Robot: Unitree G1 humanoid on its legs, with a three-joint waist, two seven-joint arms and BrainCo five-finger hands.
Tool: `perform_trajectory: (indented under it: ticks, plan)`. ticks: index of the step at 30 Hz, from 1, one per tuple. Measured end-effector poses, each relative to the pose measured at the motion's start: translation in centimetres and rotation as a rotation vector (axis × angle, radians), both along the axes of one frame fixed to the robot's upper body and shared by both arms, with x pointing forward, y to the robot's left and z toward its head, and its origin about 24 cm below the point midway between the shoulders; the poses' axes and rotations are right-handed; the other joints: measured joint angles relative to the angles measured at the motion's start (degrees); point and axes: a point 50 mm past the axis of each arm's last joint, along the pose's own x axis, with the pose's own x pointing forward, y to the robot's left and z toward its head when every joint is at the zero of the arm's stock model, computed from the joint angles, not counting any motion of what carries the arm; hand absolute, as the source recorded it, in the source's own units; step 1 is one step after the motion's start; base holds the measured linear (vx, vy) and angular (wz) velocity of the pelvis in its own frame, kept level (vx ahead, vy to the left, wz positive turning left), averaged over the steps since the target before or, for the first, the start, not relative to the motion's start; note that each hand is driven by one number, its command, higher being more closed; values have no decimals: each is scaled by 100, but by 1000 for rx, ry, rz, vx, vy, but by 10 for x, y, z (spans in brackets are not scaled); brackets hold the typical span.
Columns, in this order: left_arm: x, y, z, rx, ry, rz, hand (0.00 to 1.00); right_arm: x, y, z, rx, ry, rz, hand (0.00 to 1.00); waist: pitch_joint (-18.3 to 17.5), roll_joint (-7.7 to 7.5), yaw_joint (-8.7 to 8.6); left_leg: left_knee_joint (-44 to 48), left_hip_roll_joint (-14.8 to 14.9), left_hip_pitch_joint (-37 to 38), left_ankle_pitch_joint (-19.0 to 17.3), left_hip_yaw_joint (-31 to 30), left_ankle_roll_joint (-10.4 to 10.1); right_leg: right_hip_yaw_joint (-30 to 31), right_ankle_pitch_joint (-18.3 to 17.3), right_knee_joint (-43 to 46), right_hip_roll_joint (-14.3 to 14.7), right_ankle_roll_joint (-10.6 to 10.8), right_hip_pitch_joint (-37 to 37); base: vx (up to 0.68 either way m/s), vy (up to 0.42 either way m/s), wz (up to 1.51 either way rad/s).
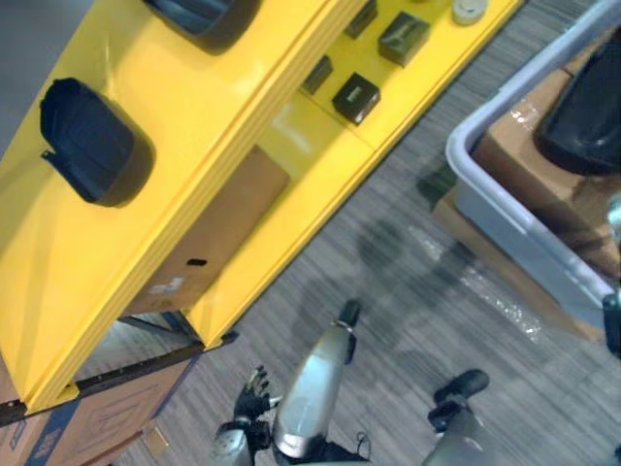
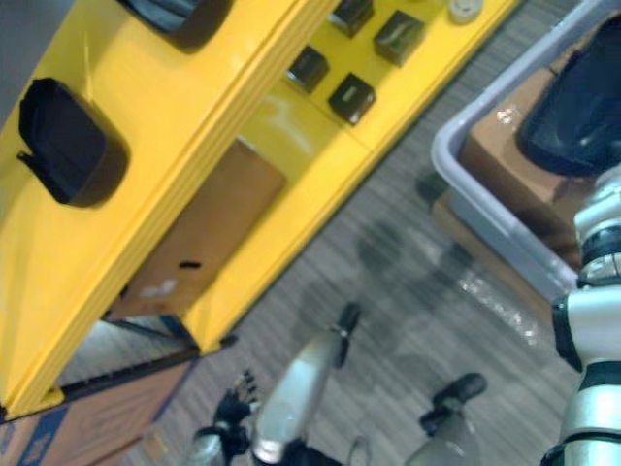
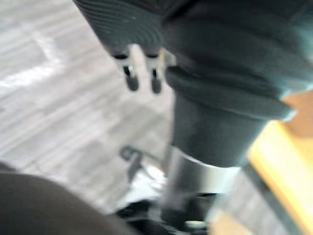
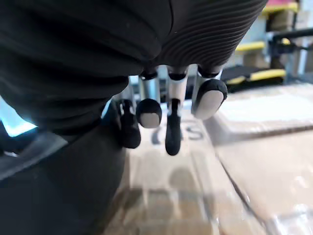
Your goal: Walk over and take plastic housings, then place them on the shelf
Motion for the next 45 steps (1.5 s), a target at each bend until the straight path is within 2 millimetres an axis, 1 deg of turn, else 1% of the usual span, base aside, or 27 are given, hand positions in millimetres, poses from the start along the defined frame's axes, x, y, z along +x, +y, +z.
perform_trajectory:
  ticks: [1,4,5,6,12,15,17,19,21,24,25,26,27,28,29,30,32,33,34,35,36,37,40,43,45]
  plan:
    - [0,2,3,6,-13,7,0,3,5,4,-21,-27,31,100,54,-78,-65,0,26,2,2,1,-4,0,28,-46,35,-17,13,-39,-20,-8]
    - [1,4,8,14,-33,22,0,8,13,8,-46,-62,76,100,147,-213,-102,-4,109,51,0,77,-9,43,92,-126,107,-40,39,-24,-11,-15]
    - [-1,5,9,15,-30,28,0,11,18,9,-52,-70,101,100,178,-259,-135,-13,129,92,0,106,-9,61,110,-157,126,-38,76,-21,-5,-10]
    - [-2,6,10,22,-26,35,0,14,24,10,-59,-82,122,100,192,-280,-200,-13,133,115,0,108,-9,60,112,-158,131,-38,103,-23,0,-6]
    - [-3,17,16,64,-20,12,0,26,49,14,-123,-92,229,100,274,-416,-391,-43,221,224,18,199,-40,160,227,-296,236,-83,172,-40,16,-11]
    - [-1,24,21,117,-31,-42,0,33,63,3,-126,-66,266,100,294,-510,-420,-120,298,303,49,290,-90,276,301,-391,321,-131,166,-62,5,-18]
    - [1,29,23,155,-31,-84,0,37,70,-2,-134,-54,290,100,294,-563,-497,-174,301,297,82,300,-138,286,317,-405,349,-154,132,-77,3,-10]
    - [2,37,28,204,-37,-138,0,42,84,-13,-139,-57,338,100,291,-680,-567,-215,344,290,112,361,-172,351,347,-430,406,-193,58,-56,2,-16]
    - [6,45,30,238,-28,-166,0,44,92,-21,-152,-50,361,100,286,-716,-625,-209,382,292,112,378,-176,393,358,-440,450,-200,48,-23,-5,-12]
    - [16,57,36,294,-26,-203,0,47,102,-24,-176,-62,395,100,280,-737,-691,-204,438,288,114,419,-188,490,382,-442,511,-216,-11,-20,-3,-13]
    - [24,64,42,297,-46,-171,0,47,105,-24,-192,-67,404,100,279,-739,-706,-204,455,285,118,424,-197,506,387,-441,528,-222,-26,-22,-5,-8]
    - [56,66,67,218,-178,-64,0,47,107,-24,-205,-67,411,100,279,-739,-717,-210,473,281,135,425,-222,519,404,-441,546,-243,-43,-48,-2,-8]
    - [99,54,98,118,-351,25,0,48,110,-25,-206,-71,423,100,279,-740,-729,-192,489,270,137,441,-224,545,432,-442,556,-257,-54,-44,-2,-7]
    - [120,42,116,74,-435,38,0,48,112,-24,-210,-72,431,100,276,-748,-746,-169,495,244,138,441,-224,555,449,-448,562,-262,-65,-73,18,-5]
    - [147,24,144,12,-550,37,0,50,117,-23,-216,-80,451,100,254,-798,-810,-111,503,161,138,431,-223,574,478,-470,577,-270,-111,-76,37,-12]
    - [173,4,177,-44,-673,22,0,53,133,-21,-217,-104,504,100,243,-979,-958,-70,525,67,139,470,-221,622,555,-518,598,-295,-210,-98,52,-23]
    - [198,-20,210,-77,-758,3,0,58,158,-21,-219,-132,590,100,201,-1299,-1189,-33,582,-17,137,643,-218,766,721,-688,650,-316,-335,-55,38,-40]
    - [205,-32,216,-85,-761,-4,0,58,161,-19,-229,-141,602,100,217,-1356,-1274,-14,598,-17,128,703,-205,806,770,-747,657,-308,-342,-22,23,-34]
    - [211,-45,221,-101,-752,4,0,58,163,-15,-241,-148,609,100,214,-1369,-1376,-4,605,-14,126,741,-203,849,814,-789,666,-311,-347,-13,15,-21]
    - [213,-48,223,-103,-747,15,0,58,164,-13,-243,-155,611,100,213,-1369,-1422,-3,614,-6,125,758,-203,879,819,-793,675,-312,-354,-22,3,-20]
    - [217,-50,223,-98,-732,43,0,59,167,-7,-248,-172,616,100,212,-1371,-1503,-3,666,1,123,804,-207,935,844,-795,715,-340,-389,-29,-28,-33]
    - [219,-50,224,-89,-721,73,0,59,169,2,-257,-192,618,100,205,-1387,-1521,-6,733,5,122,902,-210,982,866,-799,758,-367,-458,-29,-41,-34]
    - [222,-47,225,-78,-699,137,0,60,177,14,-280,-230,634,100,205,-1387,-1666,-15,822,22,126,982,-218,1093,896,-803,841,-407,-529,-29,-56,-25]
    - [223,-48,228,-83,-693,166,0,59,180,16,-285,-247,641,100,205,-1387,-1719,-38,858,85,135,1047,-233,1149,916,-813,869,-431,-528,-29,-35,-14]
    - [228,-48,232,-113,-675,196,0,60,184,16,-296,-253,655,100,204,-1387,-1780,-103,871,99,172,1048,-282,1160,936,-845,895,-449,-529,-27,-31,-4]
